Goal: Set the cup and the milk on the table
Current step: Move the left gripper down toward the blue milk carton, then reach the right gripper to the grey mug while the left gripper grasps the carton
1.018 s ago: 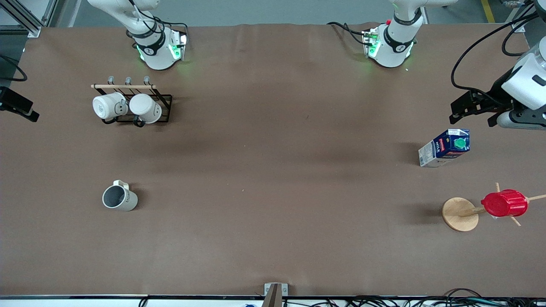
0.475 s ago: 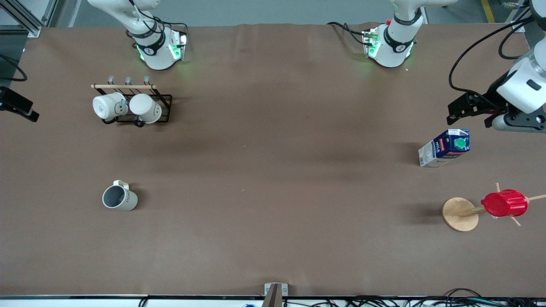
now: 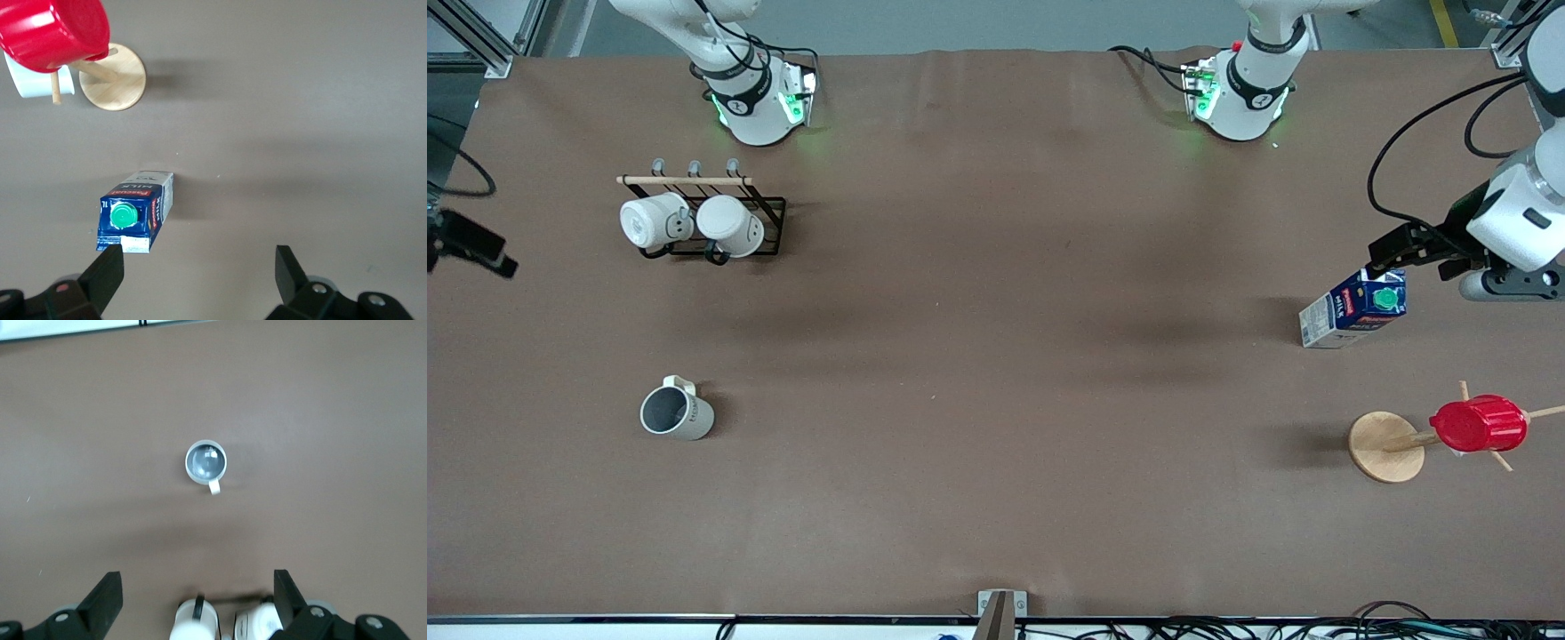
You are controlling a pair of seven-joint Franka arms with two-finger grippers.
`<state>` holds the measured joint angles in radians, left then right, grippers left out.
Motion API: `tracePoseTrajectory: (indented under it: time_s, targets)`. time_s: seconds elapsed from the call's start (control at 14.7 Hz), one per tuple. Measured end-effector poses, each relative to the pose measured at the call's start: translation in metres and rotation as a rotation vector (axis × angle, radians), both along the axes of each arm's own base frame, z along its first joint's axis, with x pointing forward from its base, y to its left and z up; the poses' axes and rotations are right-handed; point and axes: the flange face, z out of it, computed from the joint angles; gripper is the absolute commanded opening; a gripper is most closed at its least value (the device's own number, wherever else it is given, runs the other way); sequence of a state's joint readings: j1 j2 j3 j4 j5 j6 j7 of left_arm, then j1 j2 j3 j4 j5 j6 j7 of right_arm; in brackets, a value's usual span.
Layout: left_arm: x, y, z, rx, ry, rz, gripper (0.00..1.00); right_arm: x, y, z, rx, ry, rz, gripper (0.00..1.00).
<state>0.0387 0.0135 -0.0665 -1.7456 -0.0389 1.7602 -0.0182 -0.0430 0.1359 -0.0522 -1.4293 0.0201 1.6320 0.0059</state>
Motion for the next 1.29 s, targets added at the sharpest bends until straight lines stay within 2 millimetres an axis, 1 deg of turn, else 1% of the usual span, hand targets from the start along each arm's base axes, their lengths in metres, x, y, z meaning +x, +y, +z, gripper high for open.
tracePoseTrajectory:
  time_s: [0.2, 0.27, 0.41, 0.54, 0.61, 0.81, 0.95, 1.02, 1.29]
  targets:
    - [-0.001, 0.016, -0.026, 0.001, 0.006, 0.029, 1.0, 0.048, -0.002, -0.081, -0.007, 0.027, 0.041, 1.0]
    - [-0.001, 0.022, -0.034, 0.001, 0.008, 0.041, 1.0, 0.06, -0.003, -0.108, -0.009, 0.04, 0.068, 1.0]
    - [-0.004, 0.033, -0.049, 0.001, 0.016, 0.059, 1.0, 0.077, -0.006, -0.157, -0.013, 0.064, 0.123, 1.0]
    - [-0.007, 0.038, -0.062, 0.002, 0.03, 0.066, 1.0, 0.088, -0.008, -0.203, -0.02, 0.058, 0.163, 1.0]
    - [-0.009, 0.041, -0.069, 0.007, 0.039, 0.068, 1.0, 0.091, -0.009, -0.226, -0.025, 0.045, 0.176, 1.0]
    - [-0.014, 0.06, -0.081, 0.023, 0.054, 0.08, 1.0, 0.084, -0.013, -0.293, -0.034, 0.037, 0.213, 1.0]
    - [-0.016, 0.065, -0.089, 0.023, 0.049, 0.08, 1.0, 0.079, -0.014, -0.325, -0.037, 0.04, 0.221, 1.0]
    - [-0.017, 0.066, -0.093, 0.024, 0.049, 0.082, 1.0, 0.078, -0.014, -0.336, -0.039, 0.036, 0.223, 1.0]
    - [-0.023, 0.083, -0.113, 0.026, 0.045, 0.1, 1.0, 0.078, -0.015, -0.365, -0.048, 0.013, 0.225, 1.0]
